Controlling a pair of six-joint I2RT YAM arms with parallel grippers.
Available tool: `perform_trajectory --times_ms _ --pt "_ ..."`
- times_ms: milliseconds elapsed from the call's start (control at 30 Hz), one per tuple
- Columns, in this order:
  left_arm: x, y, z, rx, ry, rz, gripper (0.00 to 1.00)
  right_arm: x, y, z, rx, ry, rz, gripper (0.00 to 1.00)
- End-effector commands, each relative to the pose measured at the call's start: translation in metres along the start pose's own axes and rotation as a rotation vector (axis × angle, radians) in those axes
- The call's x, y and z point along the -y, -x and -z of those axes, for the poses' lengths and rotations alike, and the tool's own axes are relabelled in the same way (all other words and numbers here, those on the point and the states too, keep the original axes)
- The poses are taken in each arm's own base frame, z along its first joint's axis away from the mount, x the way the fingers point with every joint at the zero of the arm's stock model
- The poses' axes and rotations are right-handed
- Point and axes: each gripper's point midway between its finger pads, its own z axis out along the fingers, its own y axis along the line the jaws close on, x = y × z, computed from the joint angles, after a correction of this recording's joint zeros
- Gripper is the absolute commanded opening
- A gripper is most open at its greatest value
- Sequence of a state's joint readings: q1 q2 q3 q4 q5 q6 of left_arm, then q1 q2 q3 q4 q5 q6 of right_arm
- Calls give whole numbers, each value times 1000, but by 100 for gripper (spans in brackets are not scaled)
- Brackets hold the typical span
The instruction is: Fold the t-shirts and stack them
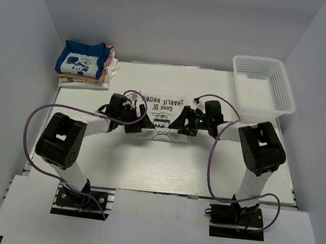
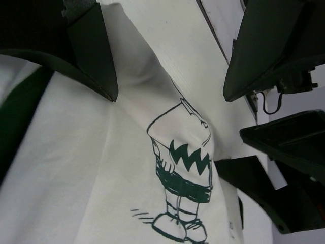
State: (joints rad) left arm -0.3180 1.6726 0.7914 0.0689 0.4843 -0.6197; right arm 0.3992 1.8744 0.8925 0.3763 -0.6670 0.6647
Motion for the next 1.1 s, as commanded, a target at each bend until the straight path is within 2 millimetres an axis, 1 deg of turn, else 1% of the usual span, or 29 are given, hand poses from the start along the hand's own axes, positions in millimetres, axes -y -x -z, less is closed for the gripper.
perform_trajectory --times_ms 0,33,67,100,133,167,200,233,267,300,333,367,400,433,467,500,567,600,633,667,733,767,800,833,867,933,967,1033,1067 --pt "8 -8 23 -34 44 -51 92 9 10 17 10 -111 72 90" --pt "15 1 30 -8 45 -62 92 1 19 19 21 -111 95 90" --pt "19 4 38 2 58 -77 92 -11 26 28 36 -121 129 90" --pt "34 20 51 58 45 -113 98 -18 32 32 49 -114 160 90" --pt "35 28 57 91 71 -119 100 -23 35 35 57 -111 170 90" --pt "36 34 63 108 91 -129 100 -40 41 44 85 -86 213 90" --pt "34 36 66 126 115 -129 100 -46 43 47 95 -79 226 90" --pt "32 46 70 167 146 -135 100 -51 45 50 104 -68 237 90" --pt "28 50 72 180 162 -128 100 -61 49 55 125 -55 259 90" --pt "22 54 70 209 165 -142 100 -63 49 58 129 -48 258 90" --pt "20 59 68 228 171 -146 100 -69 50 61 137 -37 265 90" --pt "8 58 59 216 206 -134 100 -70 50 62 141 -34 259 90" --pt "-2 61 57 208 264 -129 100 -78 49 65 133 -4 268 90" --pt "-9 62 53 197 297 -120 100 -84 47 66 125 17 273 90" --pt "-11 70 50 202 319 -118 100 -89 47 67 122 36 278 90" --pt "-23 66 40 176 350 -106 100 -97 44 69 106 70 284 90" --pt "-27 70 31 175 351 -118 100 -108 44 72 111 106 304 90" --pt "-32 70 27 172 363 -127 100 -111 47 74 118 115 311 90" --pt "-42 68 19 155 389 -119 100 -114 48 76 122 117 312 90" --pt "-43 73 16 160 397 -119 100 -114 48 77 123 118 313 90" --pt "-47 75 7 153 401 -117 100 -116 47 78 127 120 321 90" --pt "-53 69 -1 123 396 -122 100 -116 47 78 130 121 324 90" --pt "-53 66 -6 109 381 -120 100 -116 47 78 129 122 319 90" --pt "-51 68 -12 112 350 -138 100 -115 47 78 125 128 304 90" --pt "-49 57 -18 76 305 -150 99 -115 47 77 126 132 301 90" --pt "-53 43 -29 45 255 -160 92 -120 47 78 128 162 303 90" --pt "-45 35 -32 21 212 -178 79 -123 47 78 128 185 292 90" --pt "-60 19 -37 -16 233 -160 67 -127 49 79 130 206 288 90" --pt "-54 10 -39 -39 195 -164 48 -127 49 79 131 210 288 90"
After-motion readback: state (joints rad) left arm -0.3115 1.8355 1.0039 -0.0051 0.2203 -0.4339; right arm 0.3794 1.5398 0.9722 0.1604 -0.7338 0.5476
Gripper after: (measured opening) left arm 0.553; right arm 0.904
